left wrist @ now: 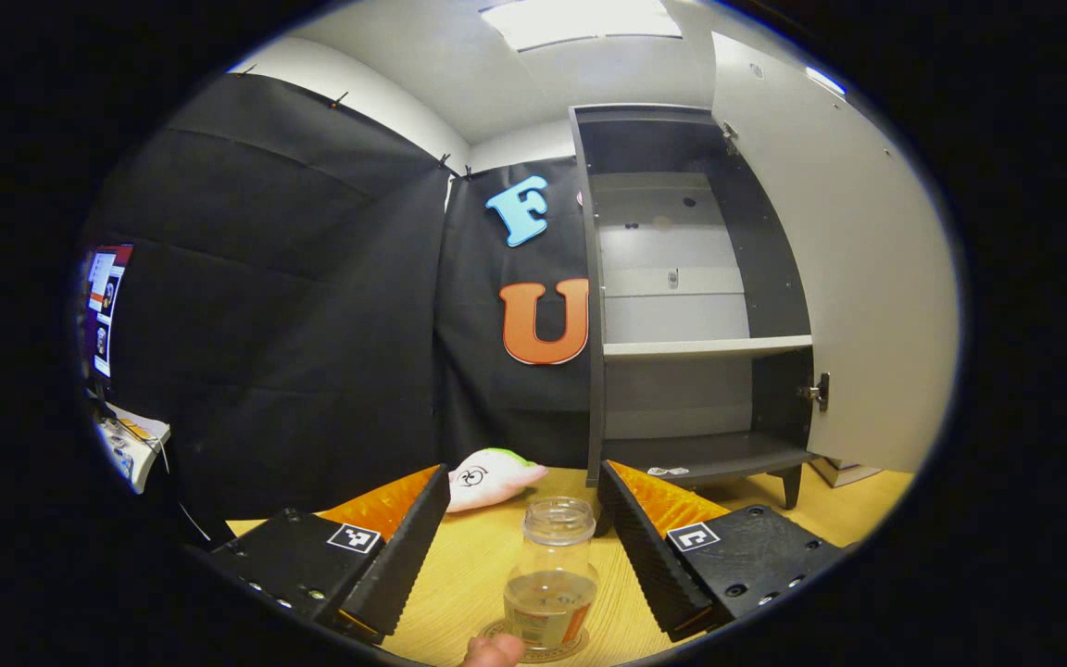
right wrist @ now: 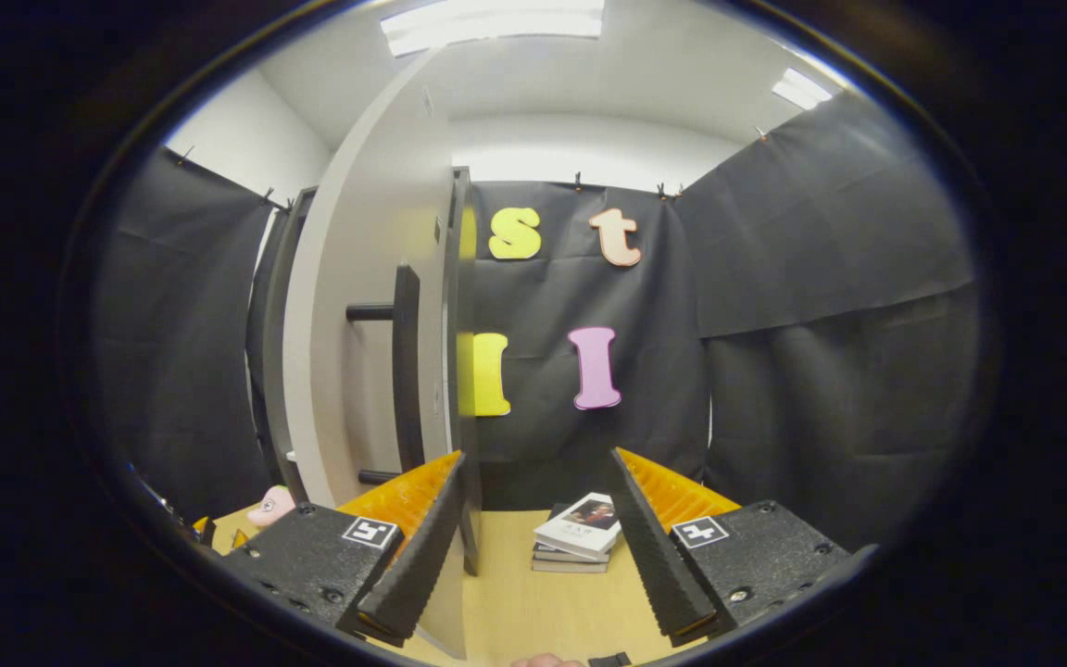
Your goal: Open the cabinet door with the right hand, grasp the bottle in the cabinet with the left hand and place it on the coaster, then close the cabinet door with the right hand.
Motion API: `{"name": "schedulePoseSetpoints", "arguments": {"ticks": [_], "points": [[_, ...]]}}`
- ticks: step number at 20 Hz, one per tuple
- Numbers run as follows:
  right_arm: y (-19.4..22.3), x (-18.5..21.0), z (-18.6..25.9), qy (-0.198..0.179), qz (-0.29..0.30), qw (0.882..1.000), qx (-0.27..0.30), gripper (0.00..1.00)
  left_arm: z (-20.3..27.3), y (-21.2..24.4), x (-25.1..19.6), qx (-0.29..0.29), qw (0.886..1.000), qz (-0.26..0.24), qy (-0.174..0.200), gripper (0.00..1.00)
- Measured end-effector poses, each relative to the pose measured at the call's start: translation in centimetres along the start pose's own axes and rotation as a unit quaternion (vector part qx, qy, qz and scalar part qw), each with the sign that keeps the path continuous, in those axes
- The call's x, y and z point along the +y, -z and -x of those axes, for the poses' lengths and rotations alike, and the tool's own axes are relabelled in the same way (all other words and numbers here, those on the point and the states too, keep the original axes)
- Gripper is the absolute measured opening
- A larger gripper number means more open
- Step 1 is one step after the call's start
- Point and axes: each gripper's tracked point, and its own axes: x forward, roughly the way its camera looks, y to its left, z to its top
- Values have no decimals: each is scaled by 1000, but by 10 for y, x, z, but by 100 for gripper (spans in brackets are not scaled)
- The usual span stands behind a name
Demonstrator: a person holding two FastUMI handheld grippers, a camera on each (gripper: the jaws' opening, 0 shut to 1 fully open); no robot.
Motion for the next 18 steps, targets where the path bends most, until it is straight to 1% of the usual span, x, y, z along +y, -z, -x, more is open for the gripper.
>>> {"name": "schedulePoseSetpoints", "arguments": {"ticks": [2, 3, 5, 6, 8, 11, 13, 14, 17, 18], "points": [[2, 0, -1, -4, -3, 1000, 0, 93, -1, -22, 5, 2, 1000, -4, -3, 96], [3, 0, -1, -6, -6, 1000, 0, 92, -6, -34, 4, 2, 1000, -1, 1, 96], [3, -1, -2, -8, -14, 1000, -7, 93, -10, -54, 0, 11, 1000, 8, 17, 96], [3, -3, -2, -2, -18, 1000, -12, 93, -13, -62, -7, 24, 999, 8, 34, 96], [2, -6, -4, 14, -18, 999, -27, 93, -16, -71, -14, 46, 997, 8, 56, 95], [6, -6, -8, 12, -12, 999, -29, 93, -18, -105, -18, 48, 996, 19, 73, 96], [8, -8, -9, 5, -16, 999, -27, 93, -17, -114, -20, 57, 995, 25, 75, 95], [6, -15, -8, 12, -16, 999, -32, 93, -16, -119, -23, 57, 995, 33, 82, 95], [3, -47, -6, 52, -18, 998, -42, 94, -17, -132, -29, 55, 995, 47, 74, 95], [4, -54, -7, 62, -26, 997, -37, 98, -17, -134, -33, 58, 994, 50, 77, 95]]}}
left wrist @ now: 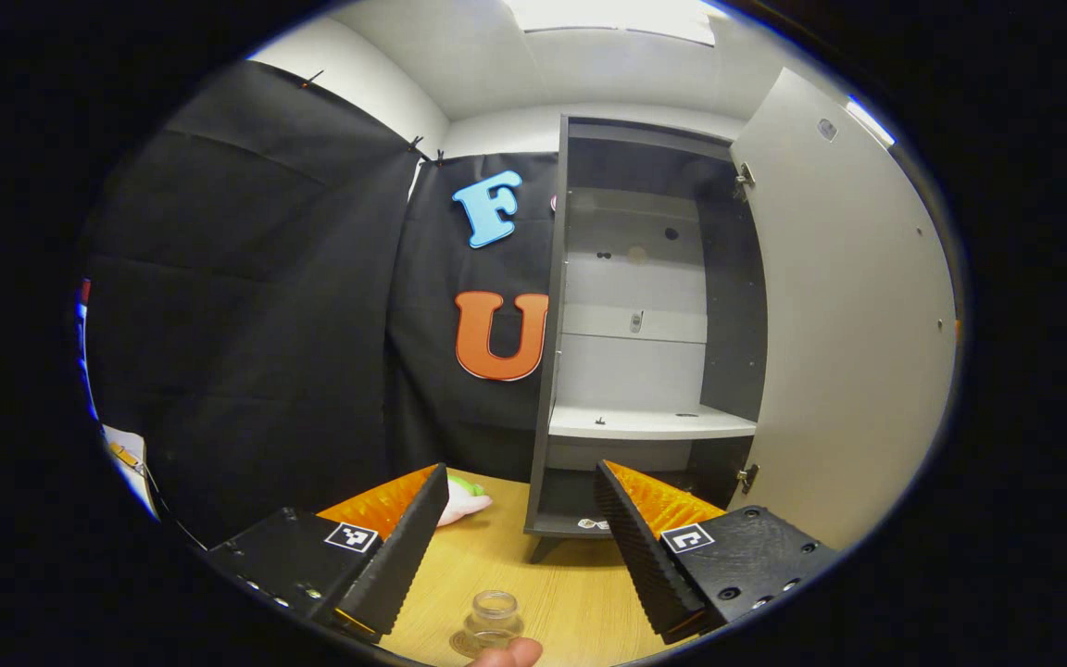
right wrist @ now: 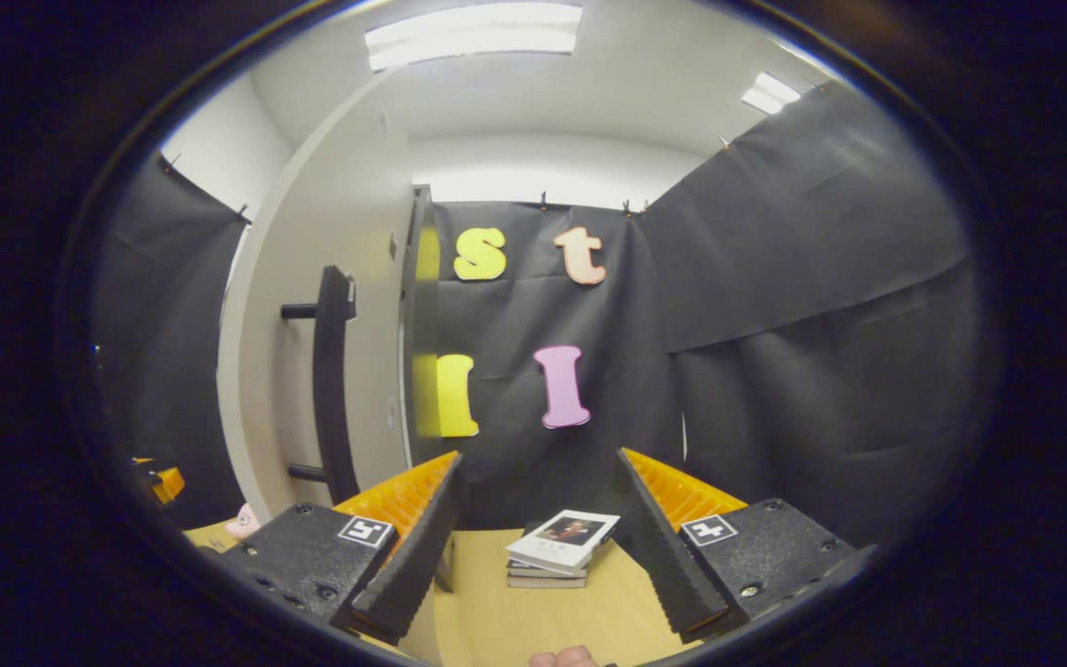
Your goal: Open the cabinet door with the right hand, grasp the bottle in the cabinet with the left hand and place it on the coaster, then close the cabinet door with the right hand.
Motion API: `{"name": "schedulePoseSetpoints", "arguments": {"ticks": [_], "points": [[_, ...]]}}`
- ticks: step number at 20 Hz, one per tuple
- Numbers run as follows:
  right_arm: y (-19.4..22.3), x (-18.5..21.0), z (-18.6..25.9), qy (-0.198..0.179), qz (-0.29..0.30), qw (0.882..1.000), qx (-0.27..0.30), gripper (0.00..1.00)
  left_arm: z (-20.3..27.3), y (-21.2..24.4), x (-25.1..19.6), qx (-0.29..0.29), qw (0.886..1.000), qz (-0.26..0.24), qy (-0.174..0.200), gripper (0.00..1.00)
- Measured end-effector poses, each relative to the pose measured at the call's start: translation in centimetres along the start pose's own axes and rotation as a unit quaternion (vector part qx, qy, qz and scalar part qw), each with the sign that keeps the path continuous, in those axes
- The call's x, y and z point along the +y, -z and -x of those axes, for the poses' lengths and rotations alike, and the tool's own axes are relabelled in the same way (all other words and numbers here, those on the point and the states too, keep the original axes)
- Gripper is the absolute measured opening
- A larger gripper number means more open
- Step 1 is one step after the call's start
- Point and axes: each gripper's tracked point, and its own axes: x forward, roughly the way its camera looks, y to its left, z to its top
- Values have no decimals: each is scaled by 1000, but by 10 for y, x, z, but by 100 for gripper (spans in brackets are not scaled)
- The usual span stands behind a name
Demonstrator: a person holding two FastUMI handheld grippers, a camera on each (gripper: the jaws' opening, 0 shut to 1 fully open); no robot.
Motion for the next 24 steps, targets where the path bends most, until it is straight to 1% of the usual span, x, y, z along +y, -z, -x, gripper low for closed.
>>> {"name": "schedulePoseSetpoints", "arguments": {"ticks": [1, 2, 4, 5, 6, 7, 8, 9, 10, 11, 14, 15, 16, 17, 18, 19, 20, 22, 24], "points": [[0, -3, -2, 2, -11, 1000, 7, 100, -2, -3, -5, 0, 1000, 1, 5, 95], [0, -3, -4, -1, -24, 1000, 12, 100, -1, -4, -9, 3, 1000, -2, 10, 95], [0, 4, -10, -22, -44, 999, 19, 100, 0, -9, -12, -1, 1000, -13, 8, 95], [-1, 8, -11, -33, -50, 998, 19, 97, -1, -11, -14, -4, 1000, -17, 5, 95], [-1, 12, -12, -42, -50, 998, 21, 100, -1, -13, -16, -7, 1000, -21, 6, 95], [-1, 16, -12, -49, -45, 998, 24, 100, -1, -16, -20, -11, 1000, -23, 8, 100], [-2, 22, -13, -57, -36, 997, 24, 100, 0, -17, -22, -10, 1000, -24, 9, 95], [-3, 29, -13, -68, -26, 997, 25, 97, 0, -15, -26, -8, 1000, -24, 15, 95], [-4, 34, -13, -77, -15, 997, 27, 97, 1, -15, -29, -5, 1000, -24, 19, 95], [-5, 38, -13, -85, -5, 996, 27, 100, 3, -15, -31, -3, 999, -27, 21, 95], [-3, 45, -13, -99, 18, 994, 31, 100, 8, -16, -32, -6, 999, -33, 22, 95], [-3, 49, -14, -105, 20, 994, 33, 97, 8, -15, -34, -6, 999, -33, 24, 95], [-3, 52, -14, -110, 18, 993, 35, 97, 8, -15, -34, -7, 999, -33, 27, 95], [-4, 60, -16, -127, 13, 991, 33, 100, 6, -13, -35, -4, 999, -33, 25, 95], [-3, 64, -15, -137, 8, 990, 36, 92, 6, -13, -35, -1, 999, -32, 21, 95], [-2, 73, -16, -154, -2, 987, 37, 89, 7, -15, -33, -3, 999, -29, 19, 95], [2, 83, -15, -172, -7, 984, 44, 94, 9, -16, -34, -6, 1000, -23, 19, 95], [3, 105, -12, -200, -6, 978, 51, 95, 9, -17, -36, -9, 999, -16, 27, 95], [1, 125, -7, -215, 11, 976, 43, 95, 12, -12, -35, -6, 999, -18, 31, 95]]}}
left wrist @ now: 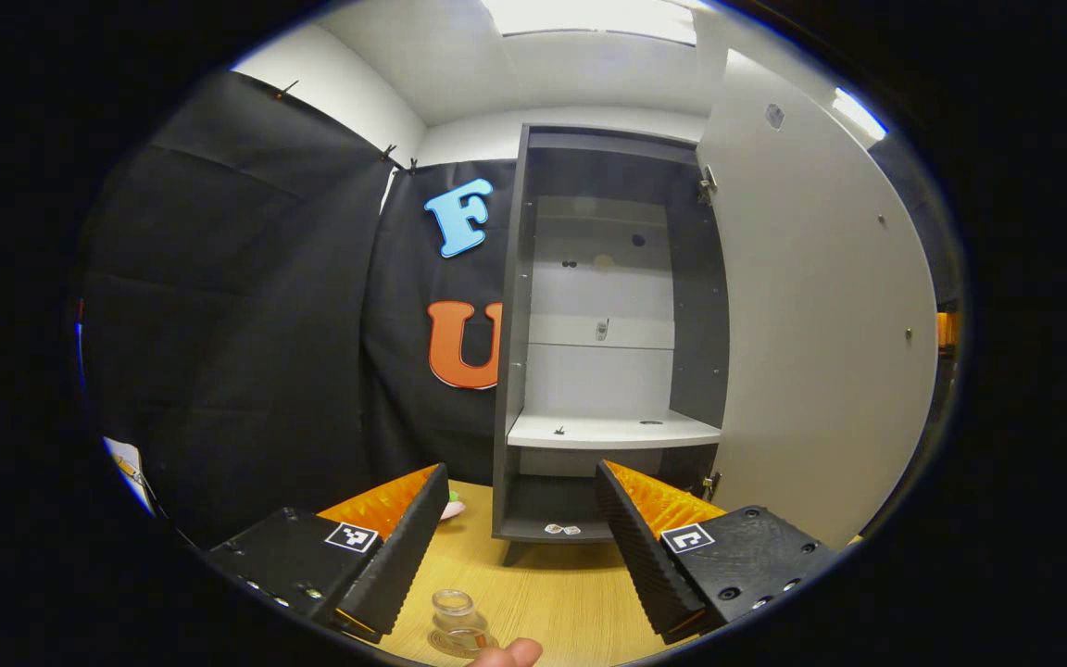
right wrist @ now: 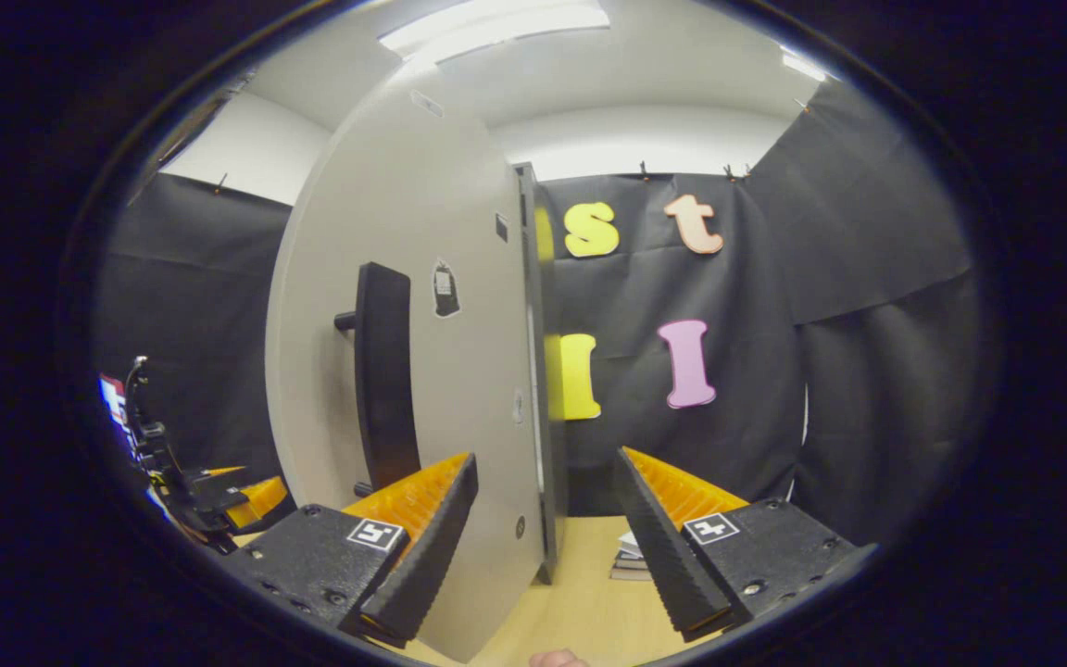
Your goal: Open the cabinet door with the right hand, grasp the bottle in the cabinet with the left hand and place it on the coaster, then close the cabinet door with the right hand.
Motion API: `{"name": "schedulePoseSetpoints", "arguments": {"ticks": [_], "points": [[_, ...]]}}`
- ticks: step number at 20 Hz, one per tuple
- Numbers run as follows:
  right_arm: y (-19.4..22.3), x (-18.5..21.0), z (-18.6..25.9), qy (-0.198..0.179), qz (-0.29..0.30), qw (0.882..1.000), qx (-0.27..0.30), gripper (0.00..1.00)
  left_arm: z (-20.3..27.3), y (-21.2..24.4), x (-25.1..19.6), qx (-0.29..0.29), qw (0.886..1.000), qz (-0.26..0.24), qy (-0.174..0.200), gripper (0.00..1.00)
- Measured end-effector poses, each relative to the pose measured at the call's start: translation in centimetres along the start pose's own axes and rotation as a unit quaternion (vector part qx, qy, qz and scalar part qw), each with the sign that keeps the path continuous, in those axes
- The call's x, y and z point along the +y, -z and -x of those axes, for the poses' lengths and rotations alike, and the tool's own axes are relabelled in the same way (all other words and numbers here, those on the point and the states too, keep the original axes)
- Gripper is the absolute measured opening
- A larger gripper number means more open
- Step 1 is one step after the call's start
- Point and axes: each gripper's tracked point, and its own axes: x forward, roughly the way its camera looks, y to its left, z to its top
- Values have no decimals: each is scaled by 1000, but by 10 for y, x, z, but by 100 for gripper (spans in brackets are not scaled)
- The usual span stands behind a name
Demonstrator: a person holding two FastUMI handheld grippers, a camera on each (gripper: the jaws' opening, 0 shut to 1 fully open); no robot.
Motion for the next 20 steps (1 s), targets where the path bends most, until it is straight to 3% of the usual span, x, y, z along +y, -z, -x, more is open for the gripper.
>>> {"name": "schedulePoseSetpoints", "arguments": {"ticks": [18, 19, 20], "points": [[3, 133, -61, -101, -1, 995, -9, 95, 13, 17, 34, 18, 1000, 5, 20, 95], [4, 141, -68, -107, 0, 994, -8, 89, 13, 16, 34, 16, 1000, 6, 22, 95], [4, 148, -76, -113, 3, 994, -7, 95, 14, 15, 36, 15, 1000, 4, 22, 95]]}}
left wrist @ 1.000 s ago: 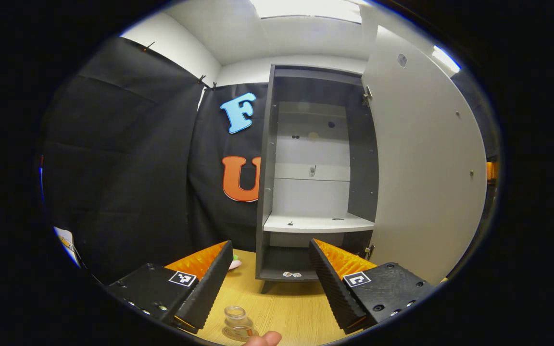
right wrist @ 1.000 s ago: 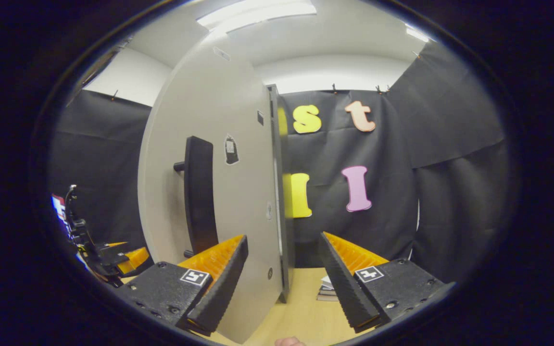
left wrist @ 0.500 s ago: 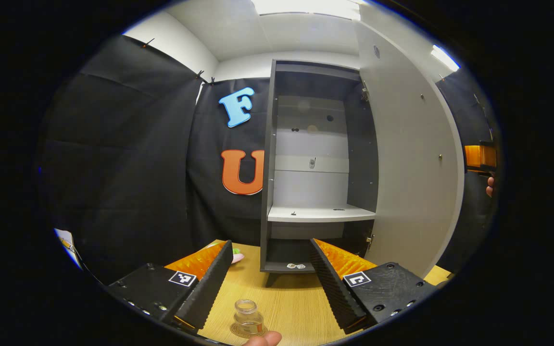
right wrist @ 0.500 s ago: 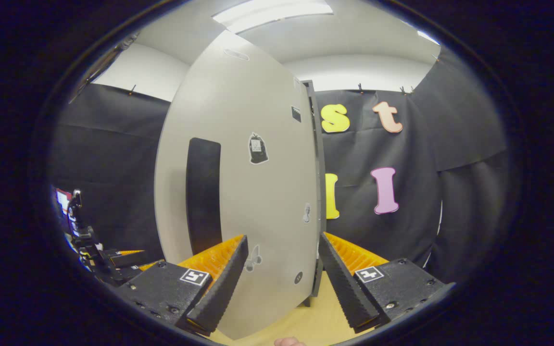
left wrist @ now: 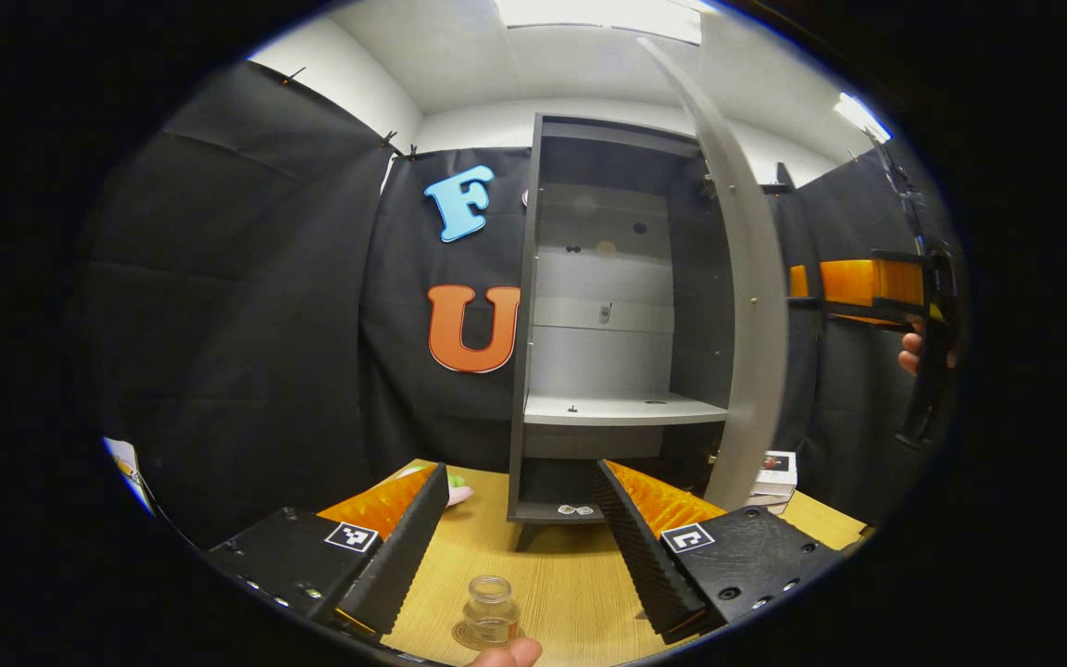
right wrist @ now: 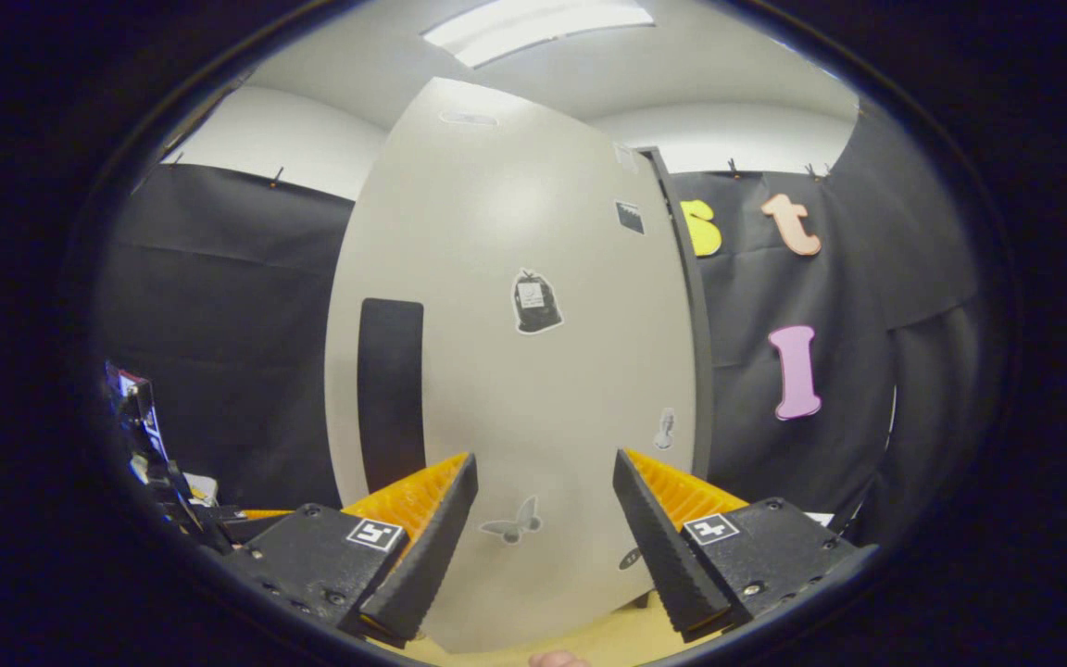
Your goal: Open the cabinet door with the right hand, grasp the bottle in the cabinet with the left hand and place it on the coaster, then close the cabinet door with the right hand.
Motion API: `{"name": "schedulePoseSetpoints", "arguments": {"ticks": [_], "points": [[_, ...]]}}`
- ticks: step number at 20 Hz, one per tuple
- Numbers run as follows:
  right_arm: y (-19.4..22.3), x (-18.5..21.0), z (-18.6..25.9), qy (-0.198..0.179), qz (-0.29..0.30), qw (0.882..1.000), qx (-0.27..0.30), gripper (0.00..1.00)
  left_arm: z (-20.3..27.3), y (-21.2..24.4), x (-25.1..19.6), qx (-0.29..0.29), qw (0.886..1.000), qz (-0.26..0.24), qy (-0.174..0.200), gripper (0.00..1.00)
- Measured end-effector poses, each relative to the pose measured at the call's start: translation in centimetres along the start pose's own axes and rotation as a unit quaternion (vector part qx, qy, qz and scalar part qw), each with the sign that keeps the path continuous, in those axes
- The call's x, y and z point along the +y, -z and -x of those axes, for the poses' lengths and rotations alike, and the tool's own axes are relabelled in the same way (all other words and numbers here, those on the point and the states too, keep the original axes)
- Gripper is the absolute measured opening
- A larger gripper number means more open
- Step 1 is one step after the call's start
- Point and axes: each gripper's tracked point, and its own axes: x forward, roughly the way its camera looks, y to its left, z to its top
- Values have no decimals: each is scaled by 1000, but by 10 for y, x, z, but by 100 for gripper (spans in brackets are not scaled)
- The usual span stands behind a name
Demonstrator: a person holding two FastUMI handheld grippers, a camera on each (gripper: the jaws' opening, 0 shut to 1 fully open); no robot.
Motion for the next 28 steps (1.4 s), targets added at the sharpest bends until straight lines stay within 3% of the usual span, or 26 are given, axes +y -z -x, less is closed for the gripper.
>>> {"name": "schedulePoseSetpoints", "arguments": {"ticks": [7, 13, 17, 18, 28], "points": [[16, 34, -66, -43, -10, 999, 11, 98, -3, 2, 9, -1, 1000, 15, -7, 95], [32, 52, -91, -45, -8, 999, 26, 98, -7, 3, 31, -3, 999, 22, -25, 95], [31, 41, -72, -32, -12, 999, 21, 98, -7, 4, 33, -5, 999, 20, -29, 95], [29, 38, -66, -28, -14, 999, 19, 94, -7, 2, 33, -5, 999, 20, -29, 95], [25, -20, 17, 48, -11, 999, 15, 98, -3, -16, 8, -23, 1000, 10, -6, 95]]}}
